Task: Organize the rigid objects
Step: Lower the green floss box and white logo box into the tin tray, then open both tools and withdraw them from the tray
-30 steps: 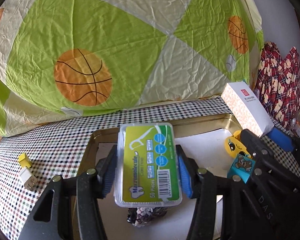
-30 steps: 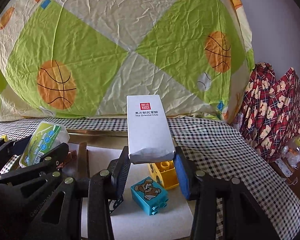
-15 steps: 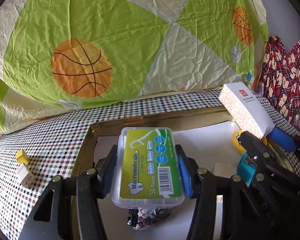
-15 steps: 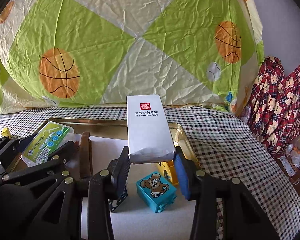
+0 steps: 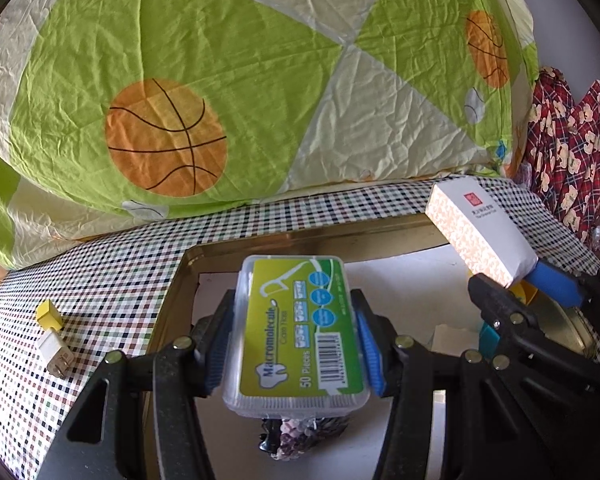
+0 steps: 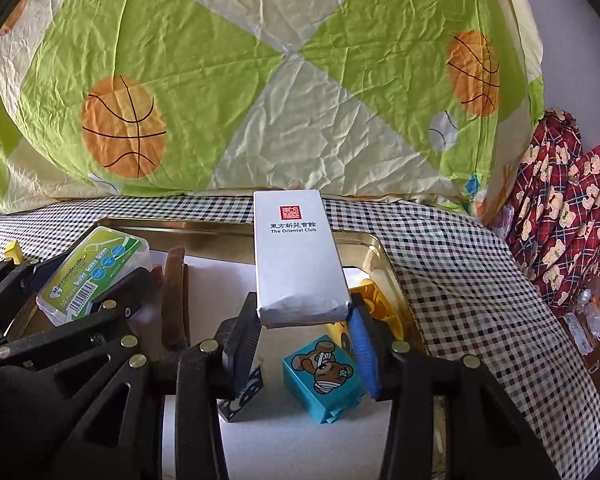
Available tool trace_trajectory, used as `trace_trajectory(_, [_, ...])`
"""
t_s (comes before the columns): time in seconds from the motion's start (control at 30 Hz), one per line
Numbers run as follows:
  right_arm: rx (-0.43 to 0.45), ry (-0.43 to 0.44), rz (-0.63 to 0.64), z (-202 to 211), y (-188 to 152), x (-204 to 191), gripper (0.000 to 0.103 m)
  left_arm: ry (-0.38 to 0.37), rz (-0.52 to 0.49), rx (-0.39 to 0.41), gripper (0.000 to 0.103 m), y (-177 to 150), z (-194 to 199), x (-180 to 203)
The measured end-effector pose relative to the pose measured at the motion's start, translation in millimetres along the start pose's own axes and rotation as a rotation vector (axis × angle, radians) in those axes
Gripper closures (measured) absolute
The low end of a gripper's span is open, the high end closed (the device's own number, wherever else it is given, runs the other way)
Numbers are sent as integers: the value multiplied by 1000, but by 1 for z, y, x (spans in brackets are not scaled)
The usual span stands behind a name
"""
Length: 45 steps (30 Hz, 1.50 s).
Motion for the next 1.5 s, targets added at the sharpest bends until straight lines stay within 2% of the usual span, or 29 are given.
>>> trace_trajectory(0.37, [-42, 31, 40, -7, 0, -9, 56, 16, 21, 2, 48, -1, 0, -3])
trace_trajectory(0.47, [-50, 32, 33, -8, 0, -8, 55, 39, 24, 6, 44, -1, 1, -4])
trace_trajectory(0.57, [-24, 34, -18, -3, -1, 2, 53, 41, 48, 19, 26, -3, 4, -9])
trace_trajectory(0.63, [47, 11, -97, 10, -1, 16, 50, 27, 79, 52, 1, -5, 10, -16])
trace_trajectory(0.67, [77, 5, -130, 14, -2, 22, 39, 17, 93, 86, 0, -6, 16, -19])
trace_trajectory(0.7, [117, -8, -174, 21, -2, 28, 23, 7, 100, 116, 1, -6, 21, -22])
trace_trajectory(0.77, [228, -43, -262, 37, -5, 41, 11, 3, 94, 153, 1, -7, 29, -24])
trace_trajectory(0.8, [257, -51, -278, 41, -6, 43, 9, 12, 84, 167, 1, -7, 31, -24])
trace_trajectory(0.83, [278, -66, -287, 44, -6, 45, 8, 25, 71, 178, 1, -7, 33, -23])
trace_trajectory(0.93, [265, -90, -290, 42, -3, 45, 6, 31, 59, 194, 1, -8, 36, -22])
trace_trajectory(1.17, [260, -90, -287, 41, -1, 45, 7, 39, 84, 210, 0, -14, 46, -30])
trace_trajectory(1.3, [302, -125, -294, 51, -4, 46, 7, 60, 86, 236, 0, -20, 56, -32])
trace_trajectory(1.5, [347, -174, -328, 66, -9, 47, 7, 79, 23, 278, 0, -31, 79, -35])
Point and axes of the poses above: each gripper's, at about its wrist camera, not at the fingertips, and z roughly against the way its jaws point, x to its right, y to its top, the point moved 1 cm from there along -z, roughly the way its jaws point, and after that the axes turned 9 degrees about -y, right-handed, at the moved point
